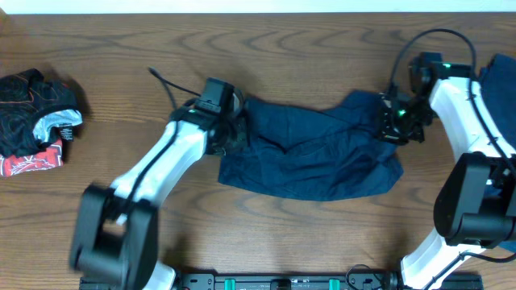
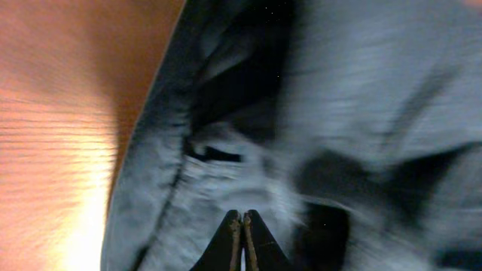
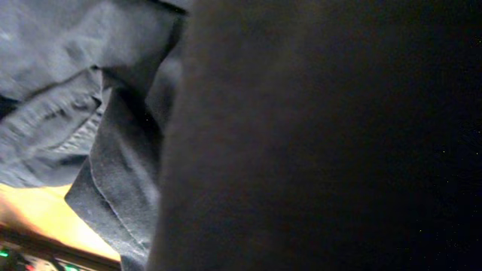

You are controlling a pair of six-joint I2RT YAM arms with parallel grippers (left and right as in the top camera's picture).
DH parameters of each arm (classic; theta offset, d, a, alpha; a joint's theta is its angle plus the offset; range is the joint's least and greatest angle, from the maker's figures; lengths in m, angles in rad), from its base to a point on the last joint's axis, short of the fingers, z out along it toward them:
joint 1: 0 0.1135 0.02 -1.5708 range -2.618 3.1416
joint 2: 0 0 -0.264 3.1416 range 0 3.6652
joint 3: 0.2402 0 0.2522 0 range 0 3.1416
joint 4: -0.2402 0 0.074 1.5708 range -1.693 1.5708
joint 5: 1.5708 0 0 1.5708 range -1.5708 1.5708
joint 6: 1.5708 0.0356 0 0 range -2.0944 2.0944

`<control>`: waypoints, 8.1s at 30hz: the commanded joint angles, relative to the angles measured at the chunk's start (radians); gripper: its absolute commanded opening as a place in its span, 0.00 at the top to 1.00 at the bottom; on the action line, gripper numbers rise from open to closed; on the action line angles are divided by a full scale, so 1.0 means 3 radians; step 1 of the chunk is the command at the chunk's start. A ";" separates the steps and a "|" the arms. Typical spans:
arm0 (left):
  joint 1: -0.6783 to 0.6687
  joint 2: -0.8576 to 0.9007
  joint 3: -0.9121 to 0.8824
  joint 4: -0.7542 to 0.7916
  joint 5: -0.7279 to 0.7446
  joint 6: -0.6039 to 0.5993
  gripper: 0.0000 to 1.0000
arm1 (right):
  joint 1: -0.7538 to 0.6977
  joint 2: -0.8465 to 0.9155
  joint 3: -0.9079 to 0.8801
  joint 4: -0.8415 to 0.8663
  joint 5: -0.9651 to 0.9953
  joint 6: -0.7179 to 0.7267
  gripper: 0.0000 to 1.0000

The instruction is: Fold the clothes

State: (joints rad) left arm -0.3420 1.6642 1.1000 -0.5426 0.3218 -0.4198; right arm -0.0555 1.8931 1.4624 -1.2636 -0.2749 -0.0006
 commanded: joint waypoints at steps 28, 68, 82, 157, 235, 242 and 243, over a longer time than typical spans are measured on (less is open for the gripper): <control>-0.0145 0.0393 -0.0008 0.0458 0.0175 -0.0014 0.94 | 0.0721 -0.0140 0.0992 -0.0870 0.0537 0.0298 0.99; 0.0066 -0.0131 -0.0010 -0.0038 -0.0992 -0.0200 0.94 | 0.2031 0.0212 0.0984 -0.0416 0.0524 0.1007 0.99; 0.0371 -0.0437 -0.0010 -0.0409 -0.1138 -0.0086 0.94 | 0.2391 0.0244 0.0984 -0.0275 0.0769 0.1298 0.99; 0.1460 -0.1137 0.0006 -0.0659 -0.1133 0.0050 0.87 | 0.2335 0.0037 0.0116 0.1433 0.0145 0.1219 0.99; 0.1483 -0.1381 0.0006 -0.0654 -0.1137 0.0053 0.68 | 0.2588 -0.0042 0.0638 0.0888 0.0637 0.0848 0.98; 0.1483 -0.1369 0.0006 -0.0656 -0.1137 0.0052 0.68 | 0.2525 0.0469 0.0487 0.1115 0.0352 0.0846 0.99; 0.1483 -0.1368 0.0006 -0.0657 -0.1137 0.0052 0.68 | 0.2538 0.0567 0.0487 0.1160 0.0308 0.0846 0.99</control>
State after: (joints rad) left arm 0.0975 1.2602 1.1000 -0.7368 -0.0074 -0.4141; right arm 0.7010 1.9850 1.6272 -0.9310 -0.1261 0.2722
